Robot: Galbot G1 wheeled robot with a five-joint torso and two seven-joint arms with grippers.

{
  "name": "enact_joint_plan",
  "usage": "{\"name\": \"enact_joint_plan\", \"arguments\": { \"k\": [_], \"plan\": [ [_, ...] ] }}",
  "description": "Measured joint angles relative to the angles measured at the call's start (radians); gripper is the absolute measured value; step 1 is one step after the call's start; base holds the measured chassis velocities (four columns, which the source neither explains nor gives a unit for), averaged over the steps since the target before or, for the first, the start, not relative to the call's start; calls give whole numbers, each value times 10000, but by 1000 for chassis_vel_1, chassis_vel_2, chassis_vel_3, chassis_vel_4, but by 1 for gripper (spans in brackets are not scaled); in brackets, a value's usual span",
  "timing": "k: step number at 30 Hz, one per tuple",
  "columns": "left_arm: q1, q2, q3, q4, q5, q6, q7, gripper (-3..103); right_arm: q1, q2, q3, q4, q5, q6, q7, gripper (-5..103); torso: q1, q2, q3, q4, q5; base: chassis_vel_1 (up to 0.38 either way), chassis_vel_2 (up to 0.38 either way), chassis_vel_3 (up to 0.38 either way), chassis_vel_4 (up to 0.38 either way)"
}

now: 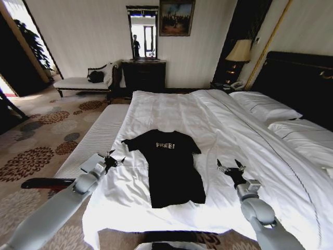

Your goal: Fold the clothes on the bed.

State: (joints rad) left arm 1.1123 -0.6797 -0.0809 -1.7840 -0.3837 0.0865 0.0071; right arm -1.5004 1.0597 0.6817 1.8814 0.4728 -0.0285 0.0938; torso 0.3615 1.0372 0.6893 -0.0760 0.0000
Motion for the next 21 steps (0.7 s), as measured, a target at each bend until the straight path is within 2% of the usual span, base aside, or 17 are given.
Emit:
{"name": "enact_joint_plan", "arguments": {
  "k": [4,6,8,9,13,18,19,20,21],
  "plan": [
    [346,-208,161,-771,-238,314,-1,100,-62,31,3,43,-38,37,-12,100,1,0,0,0,1,0,0,0,0],
    [672,-330,324,-1380,-807,690,-2,100,-160,12,124,58,-41,95,-51,100,1,0,0,0,1,0,0,0,0],
    [901,-313,367,-1680,-1125,828,-3,100,-201,-10,200,57,-40,125,-72,100,1,0,1,0,0,0,0,0,0],
    [989,-292,375,-1783,-1243,866,-2,102,-210,-19,224,56,-39,132,-79,100,0,0,1,1,1,0,0,0,0],
    [1740,94,357,-2492,-2125,981,-5,99,-192,-22,282,24,-28,158,-107,100,0,0,1,6,1,0,0,0,0],
    [2061,192,350,-2871,-2820,1038,-14,98,-157,57,205,27,-46,152,-107,100,1,0,1,6,2,0,0,0,0],
    [2282,172,355,-3162,-3491,1153,-20,98,-155,102,167,27,-79,139,-106,100,1,0,2,4,1,0,0,0,0],
    [2307,166,357,-3194,-3574,1167,-23,98,-156,107,163,27,-84,134,-106,100,1,0,1,3,1,0,0,0,0],
    [2533,93,375,-3477,-4166,1278,-20,98,-172,117,151,27,-110,115,-105,100,1,-1,1,4,1,0,0,0,0]
  ]
}}
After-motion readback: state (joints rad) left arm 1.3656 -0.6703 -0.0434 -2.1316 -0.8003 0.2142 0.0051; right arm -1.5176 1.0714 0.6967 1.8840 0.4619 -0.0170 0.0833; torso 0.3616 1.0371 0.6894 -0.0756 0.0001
